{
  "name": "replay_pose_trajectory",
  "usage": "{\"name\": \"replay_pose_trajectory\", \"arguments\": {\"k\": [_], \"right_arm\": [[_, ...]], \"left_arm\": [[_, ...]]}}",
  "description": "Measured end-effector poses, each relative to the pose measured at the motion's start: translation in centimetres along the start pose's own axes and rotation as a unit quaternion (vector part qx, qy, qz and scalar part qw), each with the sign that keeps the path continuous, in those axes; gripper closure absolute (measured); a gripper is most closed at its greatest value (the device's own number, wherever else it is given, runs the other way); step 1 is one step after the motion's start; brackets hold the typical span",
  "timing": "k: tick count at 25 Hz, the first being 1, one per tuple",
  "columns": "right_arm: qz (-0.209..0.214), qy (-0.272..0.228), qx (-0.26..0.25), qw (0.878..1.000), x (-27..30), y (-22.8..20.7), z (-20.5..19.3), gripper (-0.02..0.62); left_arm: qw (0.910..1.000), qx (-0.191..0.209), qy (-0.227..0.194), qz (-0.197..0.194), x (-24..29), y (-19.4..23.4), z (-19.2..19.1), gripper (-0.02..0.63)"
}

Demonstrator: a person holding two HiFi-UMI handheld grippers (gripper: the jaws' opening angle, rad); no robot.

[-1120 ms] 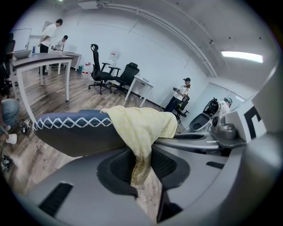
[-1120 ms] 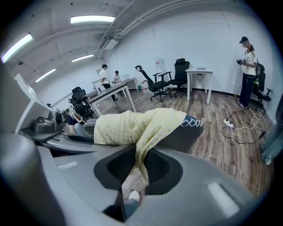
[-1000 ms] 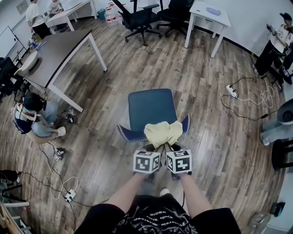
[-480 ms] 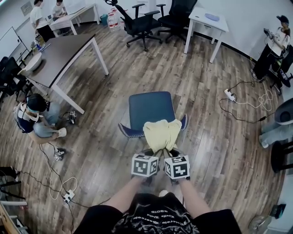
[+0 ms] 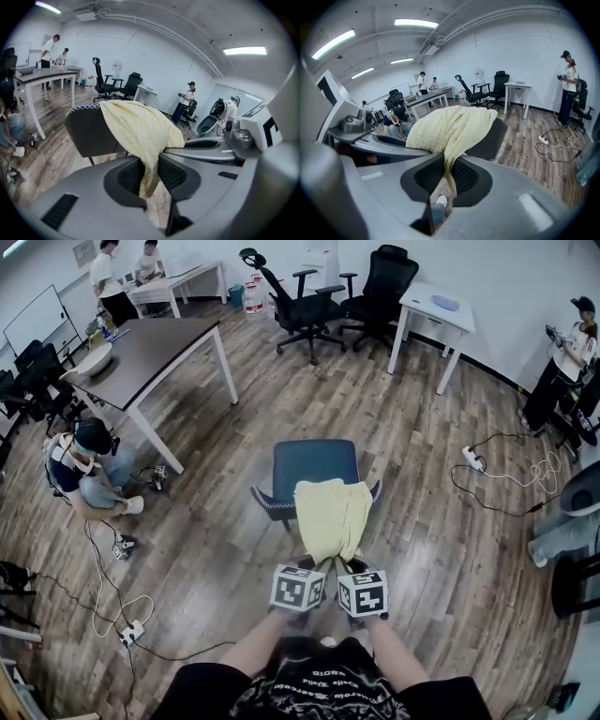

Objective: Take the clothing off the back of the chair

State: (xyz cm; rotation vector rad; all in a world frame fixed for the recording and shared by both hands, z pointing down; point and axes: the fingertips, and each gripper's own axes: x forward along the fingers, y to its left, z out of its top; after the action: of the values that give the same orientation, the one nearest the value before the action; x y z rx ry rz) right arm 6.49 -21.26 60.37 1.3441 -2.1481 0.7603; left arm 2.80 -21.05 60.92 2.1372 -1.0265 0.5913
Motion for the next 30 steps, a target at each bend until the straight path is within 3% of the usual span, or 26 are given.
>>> {"name": "replay_pose_trajectory", "arguments": {"k": [3,15,30], "right_arm": [[0.006,-0.013,0.009,1.000,-1.4,0.4,-0.9,0.551],[0.024,-0.017,-0.027,0.999,-5.2,1.0,-3.6,0.551],[0.031,0.004,-0.035,0.999,-7.1,0.7,-7.6,0.551]], "left_arm": [[0.9998,0.017,-0.007,0.007,-0.9,-1.1,-0.9,0.518],[0.9992,-0.005,-0.032,0.022,-2.8,-4.4,-3.9,0.518],[0.9996,-0.018,-0.011,0.021,-2.9,-7.2,-8.1,0.518]]}}
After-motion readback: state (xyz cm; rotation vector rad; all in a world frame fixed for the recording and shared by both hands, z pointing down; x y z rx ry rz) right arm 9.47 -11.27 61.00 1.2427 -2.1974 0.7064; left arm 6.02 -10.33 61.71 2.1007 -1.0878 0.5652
